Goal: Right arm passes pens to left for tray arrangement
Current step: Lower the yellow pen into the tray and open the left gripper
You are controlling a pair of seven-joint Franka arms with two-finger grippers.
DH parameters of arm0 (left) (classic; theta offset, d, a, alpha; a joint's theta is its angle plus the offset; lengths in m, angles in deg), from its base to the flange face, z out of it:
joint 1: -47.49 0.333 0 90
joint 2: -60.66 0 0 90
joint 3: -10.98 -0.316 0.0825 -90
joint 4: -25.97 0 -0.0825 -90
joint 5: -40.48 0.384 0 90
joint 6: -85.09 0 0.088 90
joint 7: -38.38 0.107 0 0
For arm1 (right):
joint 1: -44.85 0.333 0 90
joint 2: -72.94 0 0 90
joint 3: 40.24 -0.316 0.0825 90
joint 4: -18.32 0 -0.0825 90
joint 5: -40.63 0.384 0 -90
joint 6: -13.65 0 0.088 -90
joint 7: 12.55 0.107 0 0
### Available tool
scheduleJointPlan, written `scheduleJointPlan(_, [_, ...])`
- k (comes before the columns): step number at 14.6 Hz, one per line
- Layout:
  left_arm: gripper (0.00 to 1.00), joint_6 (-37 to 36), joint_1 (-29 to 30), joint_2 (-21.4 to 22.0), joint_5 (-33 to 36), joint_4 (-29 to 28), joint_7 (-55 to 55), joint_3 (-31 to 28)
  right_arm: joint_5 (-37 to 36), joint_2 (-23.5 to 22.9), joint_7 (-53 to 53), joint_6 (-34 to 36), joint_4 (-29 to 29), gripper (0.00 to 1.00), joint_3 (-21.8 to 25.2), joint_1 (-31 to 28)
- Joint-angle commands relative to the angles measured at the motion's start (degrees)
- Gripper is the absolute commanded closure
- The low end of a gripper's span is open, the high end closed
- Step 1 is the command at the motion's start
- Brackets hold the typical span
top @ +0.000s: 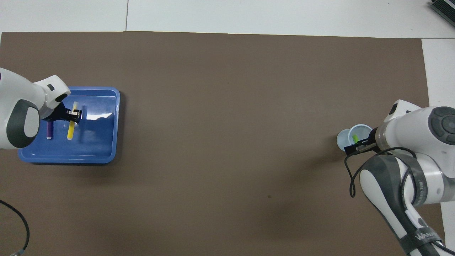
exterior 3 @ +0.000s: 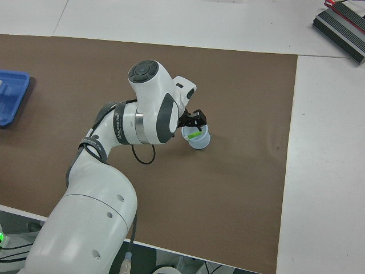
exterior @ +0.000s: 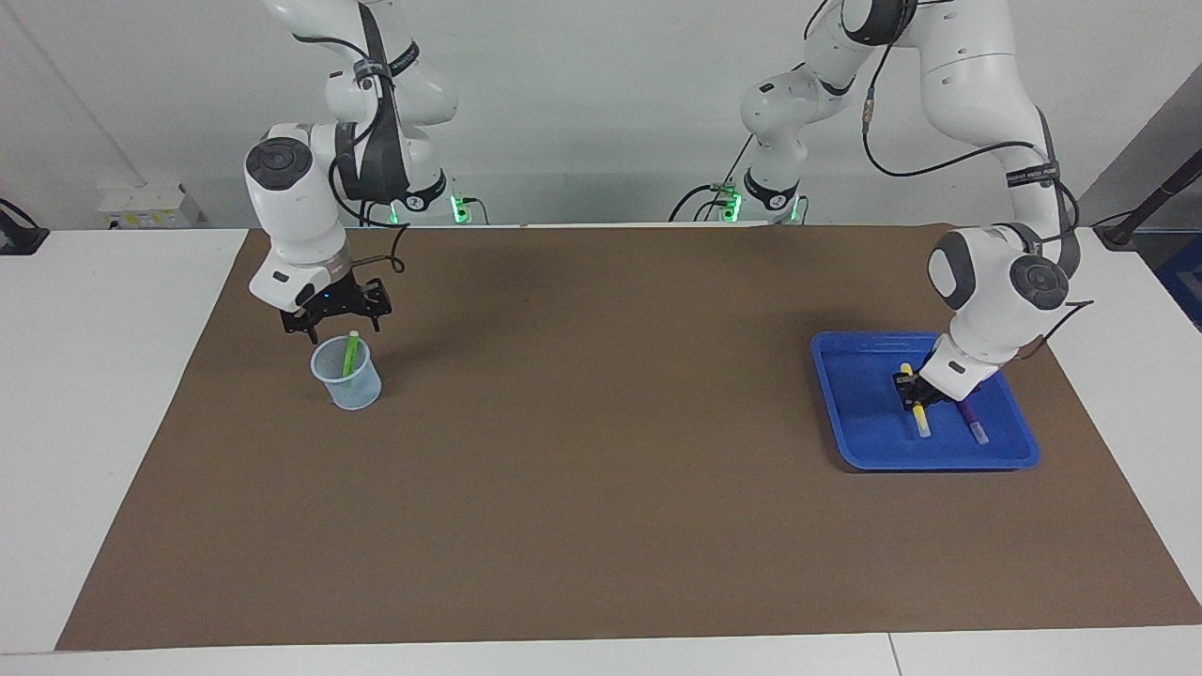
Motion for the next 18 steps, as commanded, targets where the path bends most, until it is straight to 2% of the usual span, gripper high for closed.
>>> scheduleJointPlan(1, [1.00, 0.18, 0.55, -0.04, 1.10, -0.65, 0.43, -0.12, -0.91, 0.58, -1.79, 1.29, 0.66, 0.00, -0.52, -2.12])
scheduleJointPlan(6, [1.00, 0.52, 0.82, 0.66, 1.10, -2.59, 0.26, -0.12, -0.55, 1.11, -2.85, 5.16, 0.75, 0.00, -0.52, -4.15])
scheduleJointPlan(7, [0.85, 0.52, 0.82, 0.66, 1.10, -2.76, 0.26, -0.12, -0.55, 1.19, -2.67, 5.17, 0.75, 0.00, -0.52, -4.15])
scheduleJointPlan(8, [0.78, 0.61, 0.82, 0.66, 1.10, -2.77, 0.26, -0.12, -0.38, 1.28, -2.23, 5.17, 0.75, 0.01, -0.52, -3.98])
scheduleJointPlan(9, [0.64, 0.61, 0.82, 0.66, 1.10, -2.77, 0.26, -0.12, -0.20, 1.28, -1.71, 5.17, 0.83, 0.03, -0.52, -3.63])
scheduleJointPlan(10, [0.46, 0.79, 0.82, 0.66, 1.10, -2.85, 0.17, -0.12, -0.03, 1.28, -1.01, 4.99, 0.84, 0.04, -0.52, -3.45])
scheduleJointPlan(12, [0.31, 0.79, 0.90, 0.66, 1.02, -2.85, 0.17, -0.12, -0.03, 1.28, 1.10, 4.64, 1.19, 0.04, -0.52, -2.66])
scheduleJointPlan(13, [0.11, 0.79, 0.90, 0.66, 1.10, -2.85, 0.17, -0.12, -0.03, 1.28, 1.37, 4.29, 1.27, 0.04, -0.52, -2.40])
scheduleJointPlan(14, [0.00, 0.70, 0.99, 0.66, 1.02, -2.77, 0.08, -0.20, -0.03, 1.37, 1.90, 4.03, 1.28, 0.04, -0.52, -2.39])
scheduleJointPlan(16, [0.00, 0.17, 1.25, 0.66, 1.02, -1.89, -2.19, -0.12, 0.06, 1.37, 1.99, 3.24, 1.71, 0.04, -0.52, -2.48])
scheduleJointPlan(18, [0.00, -0.35, 1.25, 0.75, 0.93, -0.92, -5.53, -0.12, 0.15, 1.46, 2.42, 2.19, 2.33, 0.13, -0.52, -2.48])
